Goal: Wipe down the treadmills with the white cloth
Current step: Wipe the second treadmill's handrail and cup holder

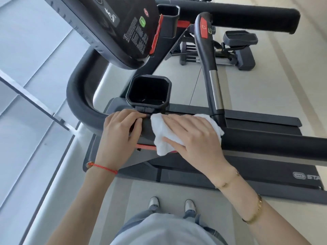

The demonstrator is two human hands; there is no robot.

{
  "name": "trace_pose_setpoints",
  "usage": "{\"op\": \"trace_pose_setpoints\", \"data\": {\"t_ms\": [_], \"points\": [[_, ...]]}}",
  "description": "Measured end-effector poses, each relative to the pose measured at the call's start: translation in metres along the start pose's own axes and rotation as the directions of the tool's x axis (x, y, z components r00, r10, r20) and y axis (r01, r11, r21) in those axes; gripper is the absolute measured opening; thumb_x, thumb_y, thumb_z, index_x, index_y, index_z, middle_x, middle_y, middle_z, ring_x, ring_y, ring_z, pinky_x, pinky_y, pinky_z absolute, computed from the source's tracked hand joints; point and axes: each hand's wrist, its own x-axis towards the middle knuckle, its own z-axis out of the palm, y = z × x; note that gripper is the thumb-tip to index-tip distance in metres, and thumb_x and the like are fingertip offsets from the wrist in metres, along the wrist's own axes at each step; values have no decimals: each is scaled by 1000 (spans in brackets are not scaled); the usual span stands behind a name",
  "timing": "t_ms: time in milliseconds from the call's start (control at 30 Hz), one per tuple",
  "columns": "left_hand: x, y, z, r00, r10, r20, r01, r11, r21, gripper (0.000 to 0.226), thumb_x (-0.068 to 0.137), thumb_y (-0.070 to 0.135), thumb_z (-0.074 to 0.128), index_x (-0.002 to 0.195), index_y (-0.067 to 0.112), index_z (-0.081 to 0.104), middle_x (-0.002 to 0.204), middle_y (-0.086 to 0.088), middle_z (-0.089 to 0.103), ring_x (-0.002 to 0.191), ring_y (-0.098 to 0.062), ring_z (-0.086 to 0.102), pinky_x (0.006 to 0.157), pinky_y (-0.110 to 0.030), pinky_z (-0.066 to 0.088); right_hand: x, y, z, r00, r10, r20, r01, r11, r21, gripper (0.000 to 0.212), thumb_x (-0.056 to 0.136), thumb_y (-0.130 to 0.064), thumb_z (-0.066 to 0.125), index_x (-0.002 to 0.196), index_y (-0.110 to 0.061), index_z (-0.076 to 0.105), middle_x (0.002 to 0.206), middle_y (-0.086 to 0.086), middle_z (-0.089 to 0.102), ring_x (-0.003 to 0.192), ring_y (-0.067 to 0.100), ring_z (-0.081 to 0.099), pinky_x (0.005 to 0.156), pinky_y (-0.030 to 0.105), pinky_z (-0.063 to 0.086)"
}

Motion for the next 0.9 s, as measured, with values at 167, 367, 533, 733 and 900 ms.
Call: {"op": "trace_pose_setpoints", "data": {"t_ms": [167,367,533,733,900], "points": [[-1,-4,-3,1000,11,-15,-11,1000,-10,21,99,13,52,107,15,71,106,3,67,100,-22,60,101,-39,39,3,-6,-3,987,163,-7,-163,983,-87,38,99,-50,43,108,-24,69,96,-9,69,86,18,63,80,33,45],[-2,-7,-4,999,32,-2,-32,999,-24,20,99,13,51,106,13,70,106,0,66,98,-24,59,100,-35,34,26,-28,14,991,133,18,-130,983,-128,45,100,-54,38,102,-21,68,87,-5,68,79,21,61,73,37,45],[-1,-6,-4,999,35,-9,-35,999,-37,20,97,12,54,107,14,70,104,2,66,97,-22,59,99,-34,36,-11,-6,6,976,117,-186,-145,979,-144,32,95,-47,57,107,-20,70,101,-6,69,94,20,63,86,35,46],[-3,-8,0,999,42,-27,-43,998,-42,19,97,12,54,107,14,70,104,2,65,97,-22,59,100,-35,35,5,-6,7,931,311,-190,-346,919,-188,47,99,-47,36,75,-19,65,69,-4,63,68,23,57,71,36,41],[-2,-9,2,999,29,-36,-31,998,-50,21,98,16,48,101,13,69,102,2,65,95,-24,59,99,-36,35,13,-40,27,972,149,-183,-169,981,-97,36,98,-47,49,107,-19,69,100,-5,69,93,20,62,85,36,45]]}}
